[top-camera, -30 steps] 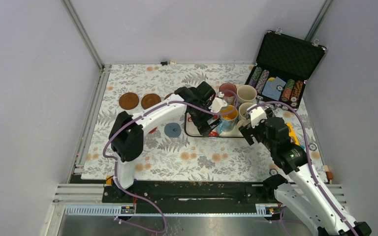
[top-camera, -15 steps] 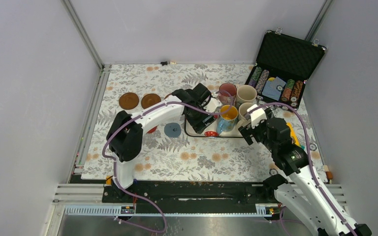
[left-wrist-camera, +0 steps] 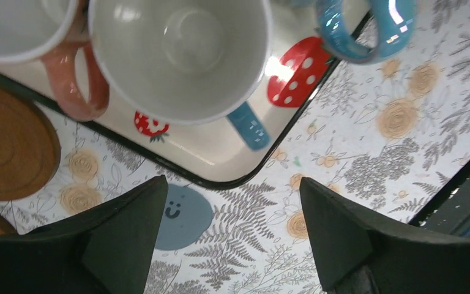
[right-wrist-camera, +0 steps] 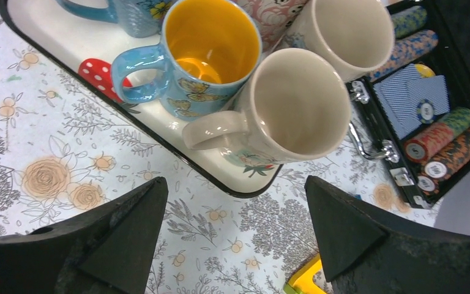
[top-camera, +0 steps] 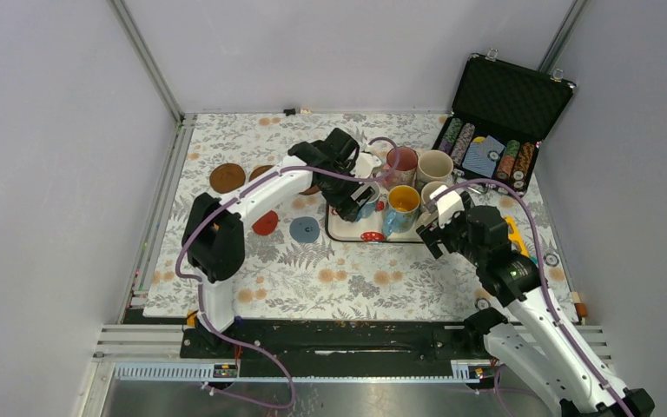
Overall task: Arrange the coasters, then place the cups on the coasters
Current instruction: Pick up the cup from the tray.
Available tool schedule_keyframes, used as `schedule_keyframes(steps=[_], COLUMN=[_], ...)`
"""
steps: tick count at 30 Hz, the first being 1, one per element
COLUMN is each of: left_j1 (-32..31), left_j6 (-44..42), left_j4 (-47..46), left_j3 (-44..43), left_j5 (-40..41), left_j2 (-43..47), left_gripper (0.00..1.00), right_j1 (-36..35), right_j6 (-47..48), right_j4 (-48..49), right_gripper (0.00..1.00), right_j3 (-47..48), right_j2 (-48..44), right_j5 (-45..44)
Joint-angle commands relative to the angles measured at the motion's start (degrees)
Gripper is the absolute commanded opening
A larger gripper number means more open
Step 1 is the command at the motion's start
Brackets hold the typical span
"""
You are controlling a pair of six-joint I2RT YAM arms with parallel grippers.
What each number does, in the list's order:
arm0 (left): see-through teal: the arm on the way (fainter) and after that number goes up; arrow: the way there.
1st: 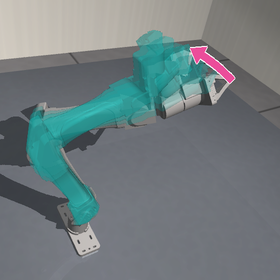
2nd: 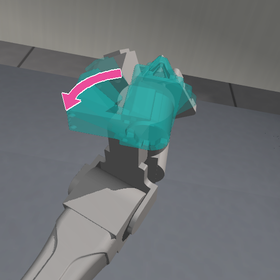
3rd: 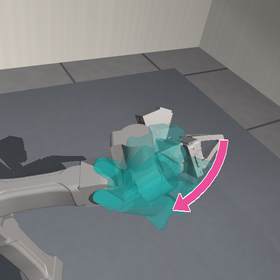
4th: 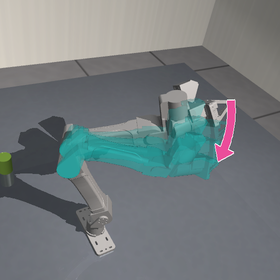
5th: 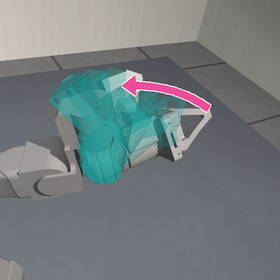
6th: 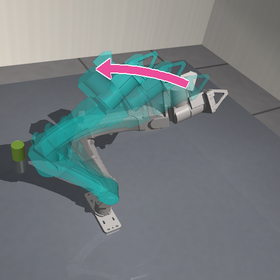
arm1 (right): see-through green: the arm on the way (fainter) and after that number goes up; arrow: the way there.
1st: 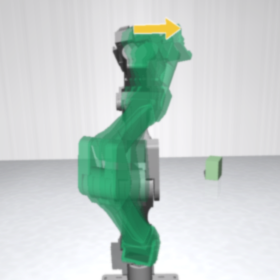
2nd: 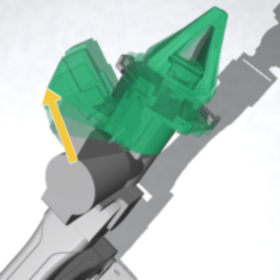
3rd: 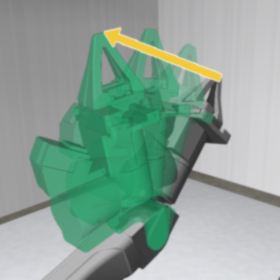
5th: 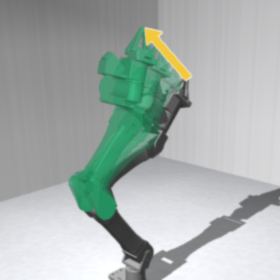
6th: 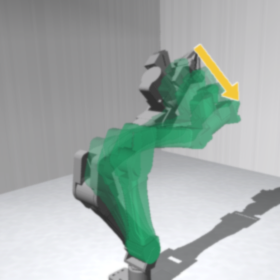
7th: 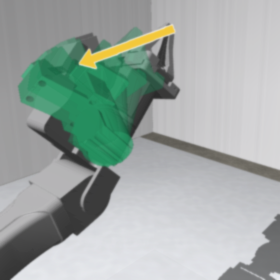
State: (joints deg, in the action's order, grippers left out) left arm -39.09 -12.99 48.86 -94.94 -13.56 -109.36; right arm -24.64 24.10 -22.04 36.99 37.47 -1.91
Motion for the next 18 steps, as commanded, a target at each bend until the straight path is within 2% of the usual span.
schedule_keyframes(steps=[1,5,11,18], left_j1=[-0.7,-1.42,-1.54,-1.54], left_j6=[-1.07,-0.78,0.27,0.2], left_j4=[1.01,1.03,1.16,-0.48], left_j3=[-4.65,-5.18,-8.85,-10.44], left_j5=[-5.33,-2.63,-2.87,-2.13], left_j2=[-2.19,-4.88,-8.41,-9.87], left_gripper=[0.81,0.81,0.8,0.7], right_j1=[0.3,0.3,0.28,0.3], right_j6=[-0.31,-0.28,0.22,0.51], right_j4=[-0.3,-0.19,0.27,0.34], right_gripper=[0.91,0.9,0.9,0.9], right_j3=[0.75,0.61,0.11,-0.25], right_j2=[1.41,0.67,0.1,-0.06], right_j5=[2.73,2.78,2.37,2.68])
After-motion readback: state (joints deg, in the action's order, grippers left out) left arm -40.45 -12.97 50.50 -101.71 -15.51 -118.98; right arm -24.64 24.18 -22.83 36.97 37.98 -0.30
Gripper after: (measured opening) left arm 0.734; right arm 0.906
